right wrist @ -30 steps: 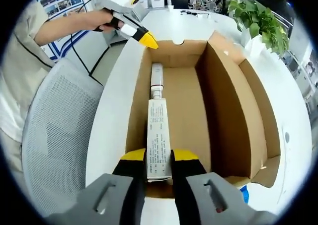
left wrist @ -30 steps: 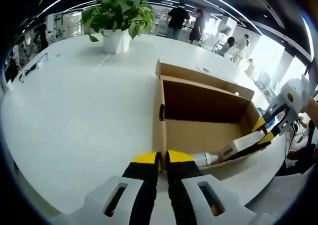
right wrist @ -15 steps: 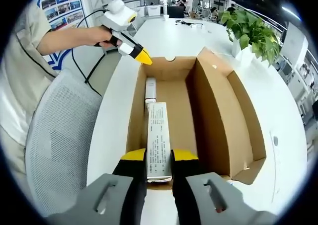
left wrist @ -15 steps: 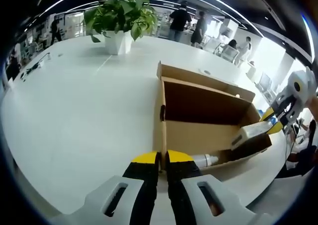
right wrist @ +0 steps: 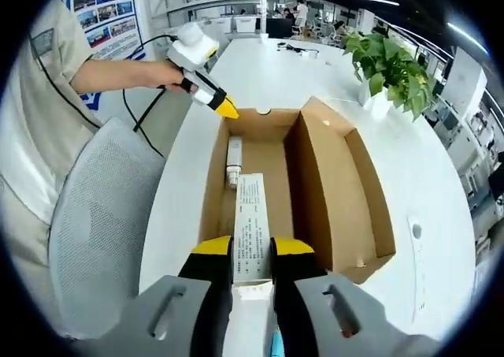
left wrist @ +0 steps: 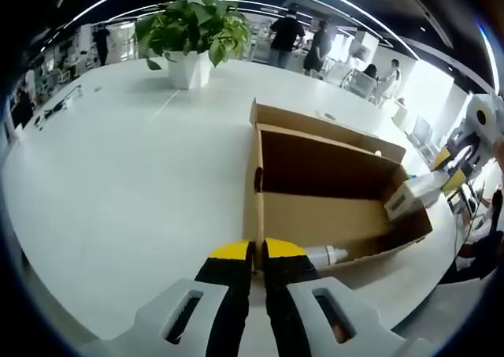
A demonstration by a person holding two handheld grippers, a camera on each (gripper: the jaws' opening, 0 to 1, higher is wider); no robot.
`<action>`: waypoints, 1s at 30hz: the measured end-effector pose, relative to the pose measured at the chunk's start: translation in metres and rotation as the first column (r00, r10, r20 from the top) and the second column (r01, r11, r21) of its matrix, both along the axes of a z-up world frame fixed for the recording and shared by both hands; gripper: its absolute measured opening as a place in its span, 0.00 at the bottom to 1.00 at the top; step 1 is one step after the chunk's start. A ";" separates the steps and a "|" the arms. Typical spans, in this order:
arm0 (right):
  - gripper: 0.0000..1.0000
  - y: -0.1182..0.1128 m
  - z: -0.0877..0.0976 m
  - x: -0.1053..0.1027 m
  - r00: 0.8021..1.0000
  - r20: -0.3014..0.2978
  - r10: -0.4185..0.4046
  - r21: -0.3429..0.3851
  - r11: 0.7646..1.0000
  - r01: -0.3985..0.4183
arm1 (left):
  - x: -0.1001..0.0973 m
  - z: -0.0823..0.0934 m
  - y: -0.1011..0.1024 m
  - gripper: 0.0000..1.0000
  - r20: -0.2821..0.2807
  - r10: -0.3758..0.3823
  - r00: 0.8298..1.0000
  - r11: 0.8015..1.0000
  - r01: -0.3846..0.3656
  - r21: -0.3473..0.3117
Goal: Operate the shoe box by opening the lid, removing the specified soft item, and placing it in the target area until the item is outside and the box remains undamaged.
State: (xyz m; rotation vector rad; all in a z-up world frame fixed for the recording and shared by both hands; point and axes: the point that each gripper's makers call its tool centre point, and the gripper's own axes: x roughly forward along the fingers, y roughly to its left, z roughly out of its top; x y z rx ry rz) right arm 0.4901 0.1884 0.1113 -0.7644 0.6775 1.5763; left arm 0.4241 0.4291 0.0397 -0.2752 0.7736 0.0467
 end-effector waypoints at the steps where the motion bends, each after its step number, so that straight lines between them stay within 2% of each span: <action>1: 0.15 -0.004 0.002 0.002 1.000 0.003 -0.002 0.001 1.000 0.002 | 0.000 0.000 0.000 0.02 0.000 0.000 1.000 1.000 0.000 0.000; 10: 0.15 -0.026 0.016 0.018 0.999 0.012 -0.046 0.022 0.999 0.046 | 0.000 0.000 0.000 0.02 0.001 -0.001 1.000 1.000 0.001 -0.002; 30: 0.15 -0.070 0.031 0.045 0.994 0.052 -0.092 0.023 0.996 0.091 | 0.000 0.001 -0.002 0.02 -0.005 -0.002 1.000 1.000 0.002 0.005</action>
